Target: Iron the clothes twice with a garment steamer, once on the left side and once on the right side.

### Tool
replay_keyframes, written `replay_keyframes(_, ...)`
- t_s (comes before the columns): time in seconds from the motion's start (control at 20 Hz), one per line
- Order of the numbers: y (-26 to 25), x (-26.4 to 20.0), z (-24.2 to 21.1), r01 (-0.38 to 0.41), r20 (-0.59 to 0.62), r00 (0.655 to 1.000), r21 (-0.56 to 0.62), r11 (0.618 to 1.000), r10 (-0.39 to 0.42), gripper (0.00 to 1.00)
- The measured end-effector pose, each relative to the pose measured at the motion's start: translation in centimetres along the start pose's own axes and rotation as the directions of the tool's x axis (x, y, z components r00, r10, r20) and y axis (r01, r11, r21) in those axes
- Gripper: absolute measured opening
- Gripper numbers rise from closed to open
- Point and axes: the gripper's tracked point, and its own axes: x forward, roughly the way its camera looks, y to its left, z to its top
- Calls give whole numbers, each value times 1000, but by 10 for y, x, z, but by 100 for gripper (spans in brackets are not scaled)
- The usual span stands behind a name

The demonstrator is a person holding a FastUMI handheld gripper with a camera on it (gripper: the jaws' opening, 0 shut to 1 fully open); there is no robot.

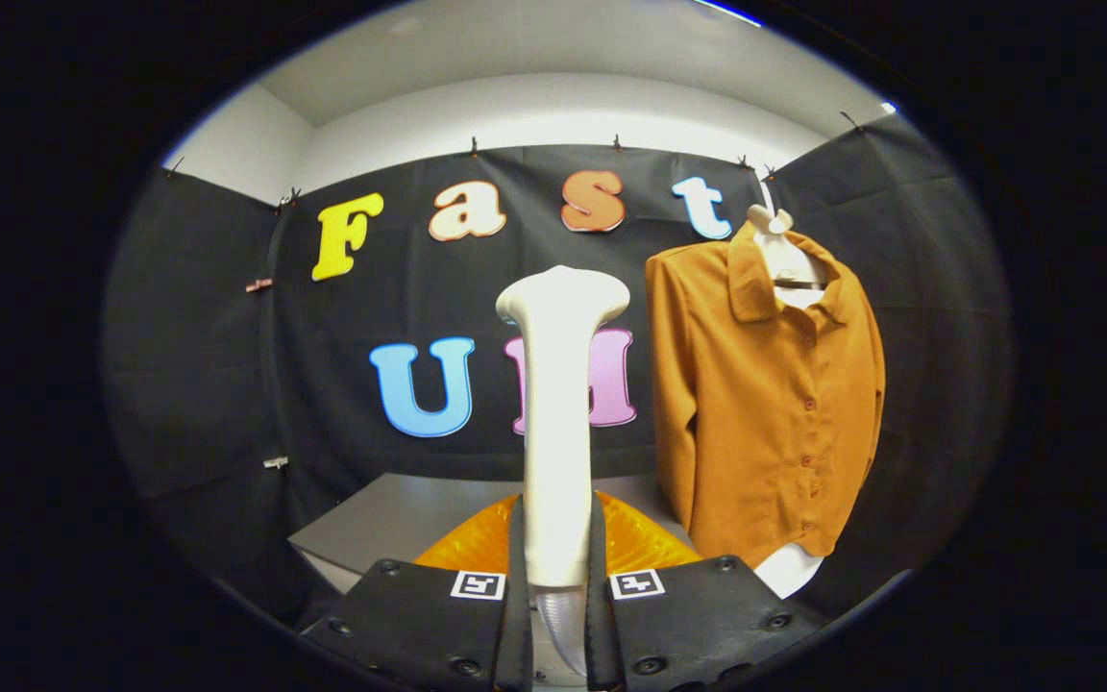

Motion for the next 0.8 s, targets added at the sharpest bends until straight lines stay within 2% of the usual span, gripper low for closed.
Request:
replay_keyframes(0.3, -65, -23, 48, 45, 139, 990, -38, 998, -39, 25)
replay_keyframes(0.5, -95, -28, 53, 48, 169, 985, -56, 997, -38, 25)
replay_keyframes(0.8, -139, -7, 45, 72, 162, 985, -34, 997, -65, 25)
